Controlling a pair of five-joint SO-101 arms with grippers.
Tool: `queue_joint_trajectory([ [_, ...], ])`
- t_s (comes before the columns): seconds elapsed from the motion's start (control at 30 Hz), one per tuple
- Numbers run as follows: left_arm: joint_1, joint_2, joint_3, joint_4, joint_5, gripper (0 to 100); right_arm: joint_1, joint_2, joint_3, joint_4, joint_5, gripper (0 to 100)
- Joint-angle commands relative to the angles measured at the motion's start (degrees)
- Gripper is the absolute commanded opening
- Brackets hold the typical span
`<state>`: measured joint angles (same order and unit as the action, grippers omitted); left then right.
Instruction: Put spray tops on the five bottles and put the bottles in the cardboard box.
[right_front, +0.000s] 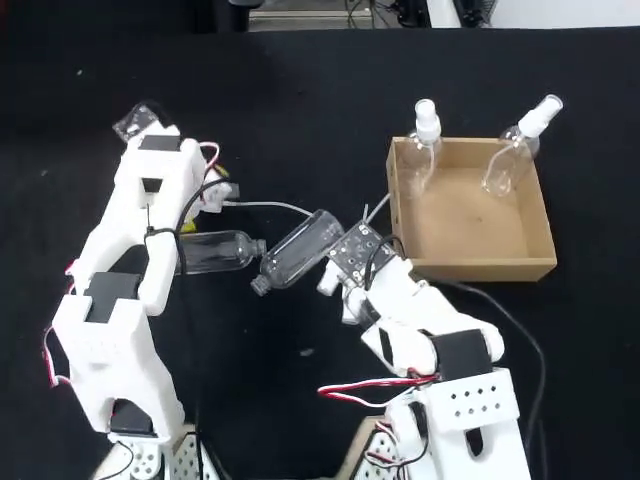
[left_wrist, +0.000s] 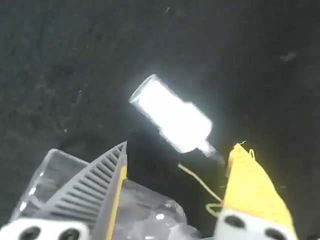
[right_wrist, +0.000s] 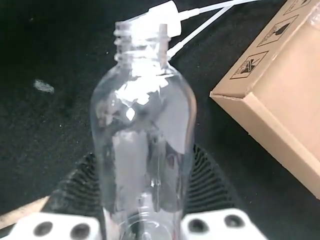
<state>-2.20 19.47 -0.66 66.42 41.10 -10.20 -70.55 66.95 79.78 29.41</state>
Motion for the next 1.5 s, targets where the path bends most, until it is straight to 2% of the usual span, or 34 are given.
queue_joint_trajectory([
  [0.0, -0.66, -0.26, -5.93, -1.14, 5.45, 30, 0.53, -0.84, -0.4, -1.32, -0.53, 1.1],
  [0.13, -0.75, -0.09, -6.2, -1.23, 9.41, 30, 0.53, -0.84, -0.13, -1.32, -0.53, 1.1],
  [0.53, -0.84, 8.18, -9.1, -0.62, 9.49, 30, 0.53, -0.84, -0.13, -1.32, -0.53, 1.1],
  [0.6, -0.84, 8.18, -9.8, -0.62, 9.49, 27, 0.53, -0.84, -0.13, -1.32, -0.53, 1.1],
  [0.7, -0.84, 8.62, -11.56, -0.97, 9.23, 16, 0.53, -0.84, -0.13, -1.32, -0.53, 1.1],
  [0.8, -0.92, 8.7, -12.79, -1.23, 7.3, 6, 0.53, -0.84, -0.13, -1.32, -0.53, 1.1],
  [0.87, -0.92, 8.7, -13.85, -1.23, 6.07, 3, 0.53, -0.84, -0.13, -1.32, -0.53, 1.1],
  [1.17, -6.73, 8.09, -29.67, -0.53, -3.6, 3, 0.53, -0.84, -0.13, -1.32, -0.53, 1.1],
  [1.3, -10.15, 7.03, -39.08, 7.03, -8.97, 3, 0.35, -0.84, -0.31, -2.11, -0.53, 1.1],
  [1.47, -12.35, 5.45, -50.42, 20.31, -16.0, 3, -5.71, -0.84, -1.54, -5.54, -0.62, 1.1],
])
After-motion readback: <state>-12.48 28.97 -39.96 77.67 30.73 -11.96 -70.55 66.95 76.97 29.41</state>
